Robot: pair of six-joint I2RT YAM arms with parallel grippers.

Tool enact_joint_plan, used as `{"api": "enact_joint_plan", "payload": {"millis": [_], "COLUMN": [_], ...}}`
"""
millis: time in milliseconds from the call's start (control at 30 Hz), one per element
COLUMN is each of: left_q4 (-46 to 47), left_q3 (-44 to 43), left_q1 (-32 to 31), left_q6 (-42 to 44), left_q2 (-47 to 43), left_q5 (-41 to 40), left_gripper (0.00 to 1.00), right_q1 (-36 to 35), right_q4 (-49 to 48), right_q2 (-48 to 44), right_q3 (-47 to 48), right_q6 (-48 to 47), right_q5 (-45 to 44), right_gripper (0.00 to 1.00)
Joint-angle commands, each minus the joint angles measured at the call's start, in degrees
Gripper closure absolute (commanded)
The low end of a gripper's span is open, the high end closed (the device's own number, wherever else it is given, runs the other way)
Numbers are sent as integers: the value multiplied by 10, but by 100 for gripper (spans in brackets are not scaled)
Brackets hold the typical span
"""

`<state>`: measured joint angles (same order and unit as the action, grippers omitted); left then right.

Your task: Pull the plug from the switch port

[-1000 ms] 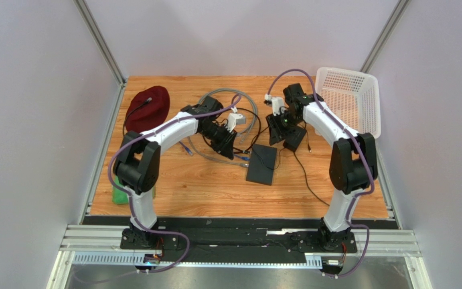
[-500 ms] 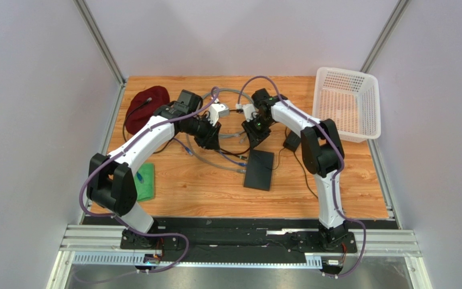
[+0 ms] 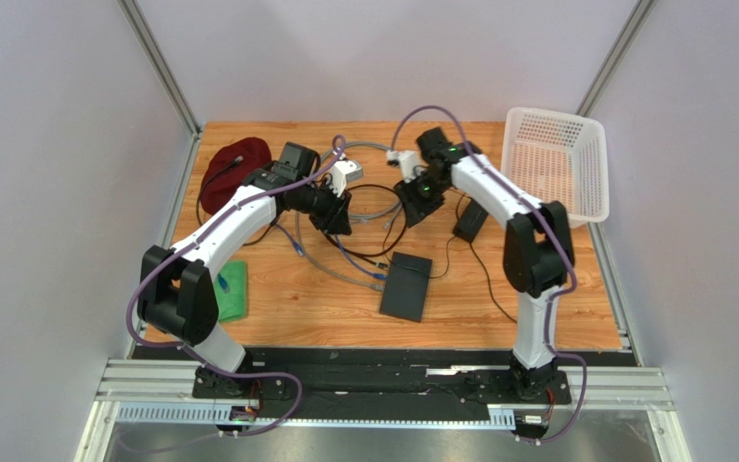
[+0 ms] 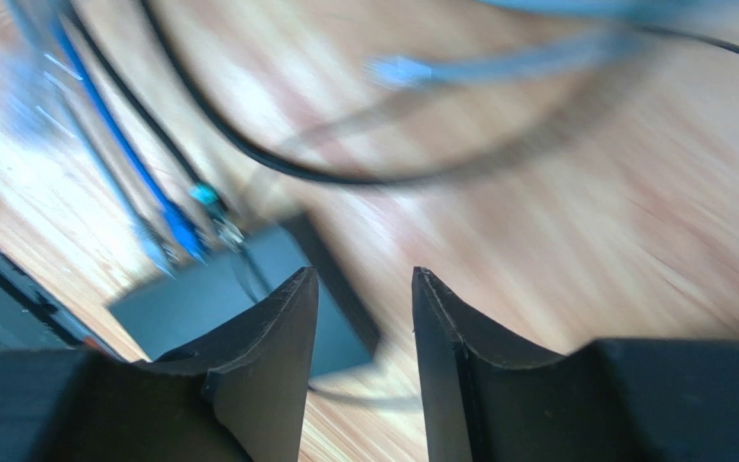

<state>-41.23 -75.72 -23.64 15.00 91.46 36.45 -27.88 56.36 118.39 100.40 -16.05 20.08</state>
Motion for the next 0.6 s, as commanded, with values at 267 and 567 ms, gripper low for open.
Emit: {"api": "enact_joint_plan", "payload": {"millis": [267,567], "left_q4": [82,106], "left_q3": [-34,-43], "left_q1": [9,12], "left_q6": [-67,-109], "left_q2": [61,67], "left_q5": [77,75], "left_gripper": [66,66], "right_q1": [-26,-65], "right_q4": [15,-40], "right_q2": [-211,-163], "right_q3": [-197,-225], "right_q6": [-139,-134], "right_q5": [59,8], "right_gripper": [47,23]}}
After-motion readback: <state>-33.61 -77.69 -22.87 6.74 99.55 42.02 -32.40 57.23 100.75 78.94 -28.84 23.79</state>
